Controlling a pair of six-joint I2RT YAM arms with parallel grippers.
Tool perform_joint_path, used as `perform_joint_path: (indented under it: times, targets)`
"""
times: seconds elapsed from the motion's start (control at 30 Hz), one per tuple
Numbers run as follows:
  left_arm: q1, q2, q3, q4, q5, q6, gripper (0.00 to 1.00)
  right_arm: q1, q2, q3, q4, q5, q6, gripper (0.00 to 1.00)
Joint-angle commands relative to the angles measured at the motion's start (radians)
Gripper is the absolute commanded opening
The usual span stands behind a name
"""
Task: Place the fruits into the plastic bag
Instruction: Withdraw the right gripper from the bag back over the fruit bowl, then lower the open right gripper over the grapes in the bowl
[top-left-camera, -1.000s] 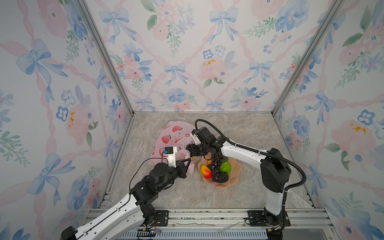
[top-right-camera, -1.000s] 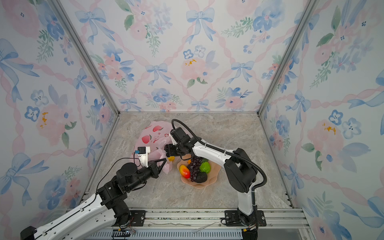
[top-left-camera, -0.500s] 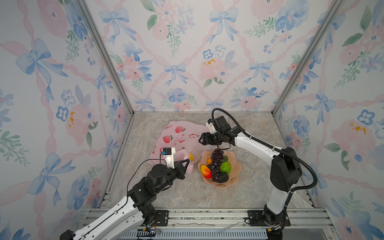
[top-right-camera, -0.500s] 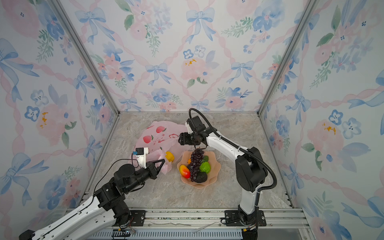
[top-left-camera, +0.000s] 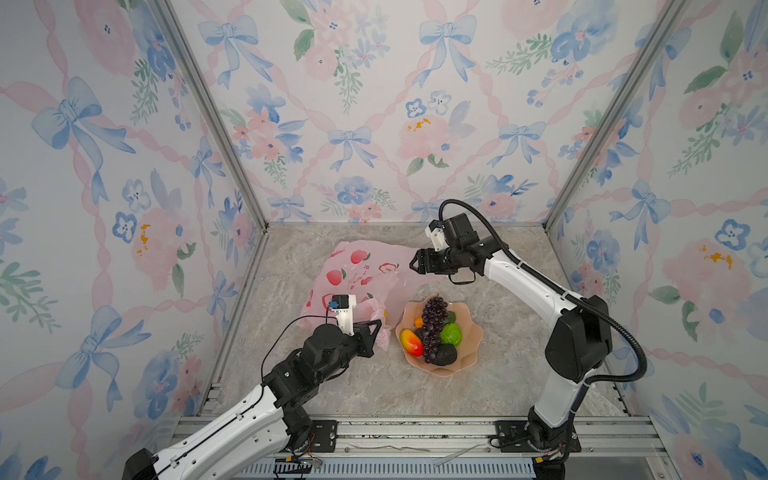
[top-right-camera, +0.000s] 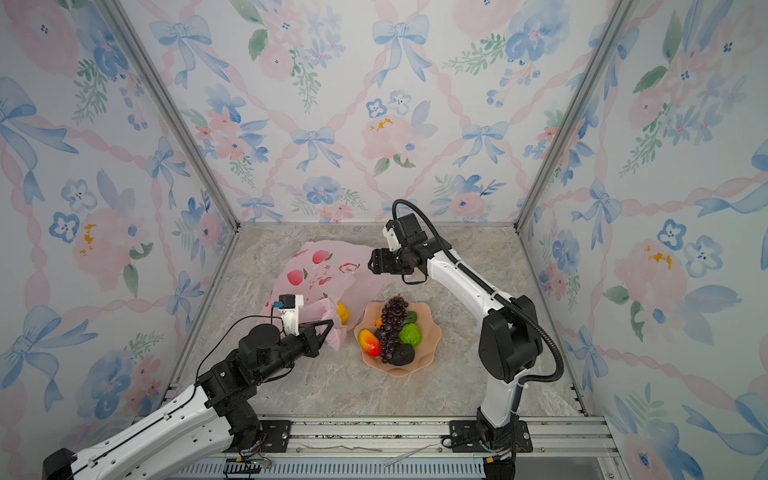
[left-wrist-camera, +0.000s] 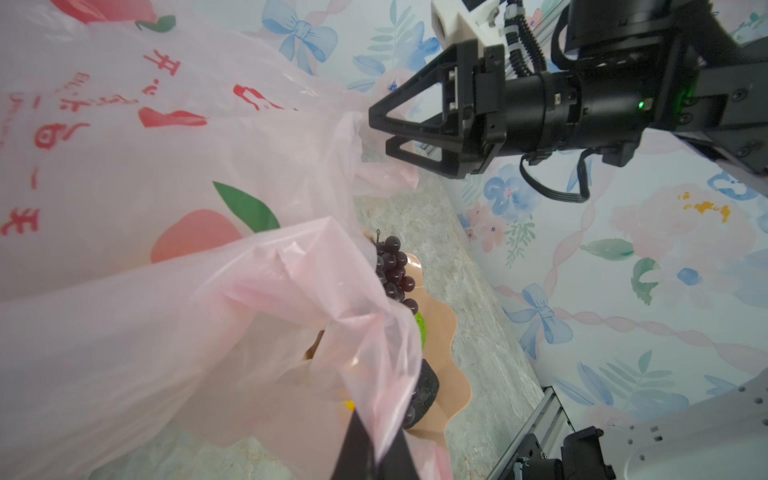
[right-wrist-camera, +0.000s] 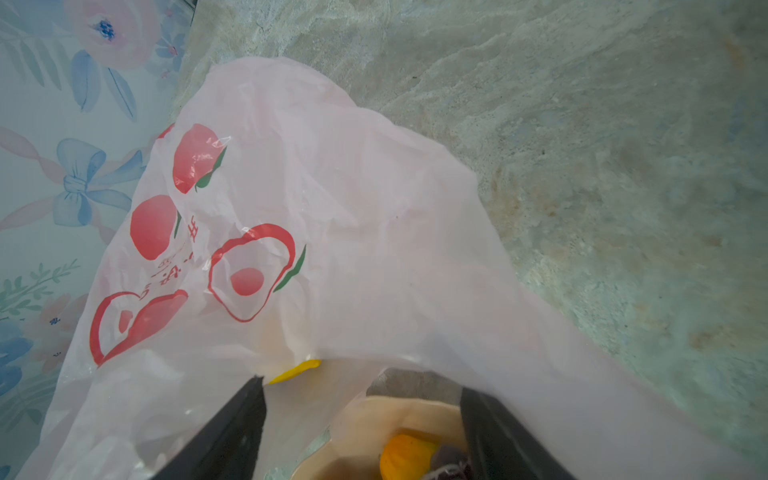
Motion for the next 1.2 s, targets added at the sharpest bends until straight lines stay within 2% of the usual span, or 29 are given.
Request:
perform_joint_path:
  times: [0.0,0.27,0.5,0.67,0.9,1.17]
  targets:
    - [0.009,0.008,0.025,0.006,0.007,0.014,0.0,-0.004,-0.145,-0.062,-0.09,-0.013,-0.012,0.81]
    - [0.01,0.034,0.025,0.033,0.025,0.017,0.0,0.024,-0.422,-0.235,-0.198,0.046,0.046,0.87]
    - [0.01,0.042,0.027,0.051,0.034,0.016,0.0,0.155,-0.53,-0.315,-0.321,0.235,0.09,0.97]
    - [0.01,0.032,0.019,0.052,0.031,0.014,0.0,0.226,-0.545,-0.394,-0.277,0.342,0.151,0.99]
    - [0.01,0.006,0.01,0.049,0.029,0.008,0.0,0.299,-0.49,-0.462,-0.151,0.338,0.209,0.98]
    - [0.01,0.003,0.006,0.047,0.026,0.005,0.0,0.339,-0.387,-0.455,-0.127,0.361,0.22,0.98]
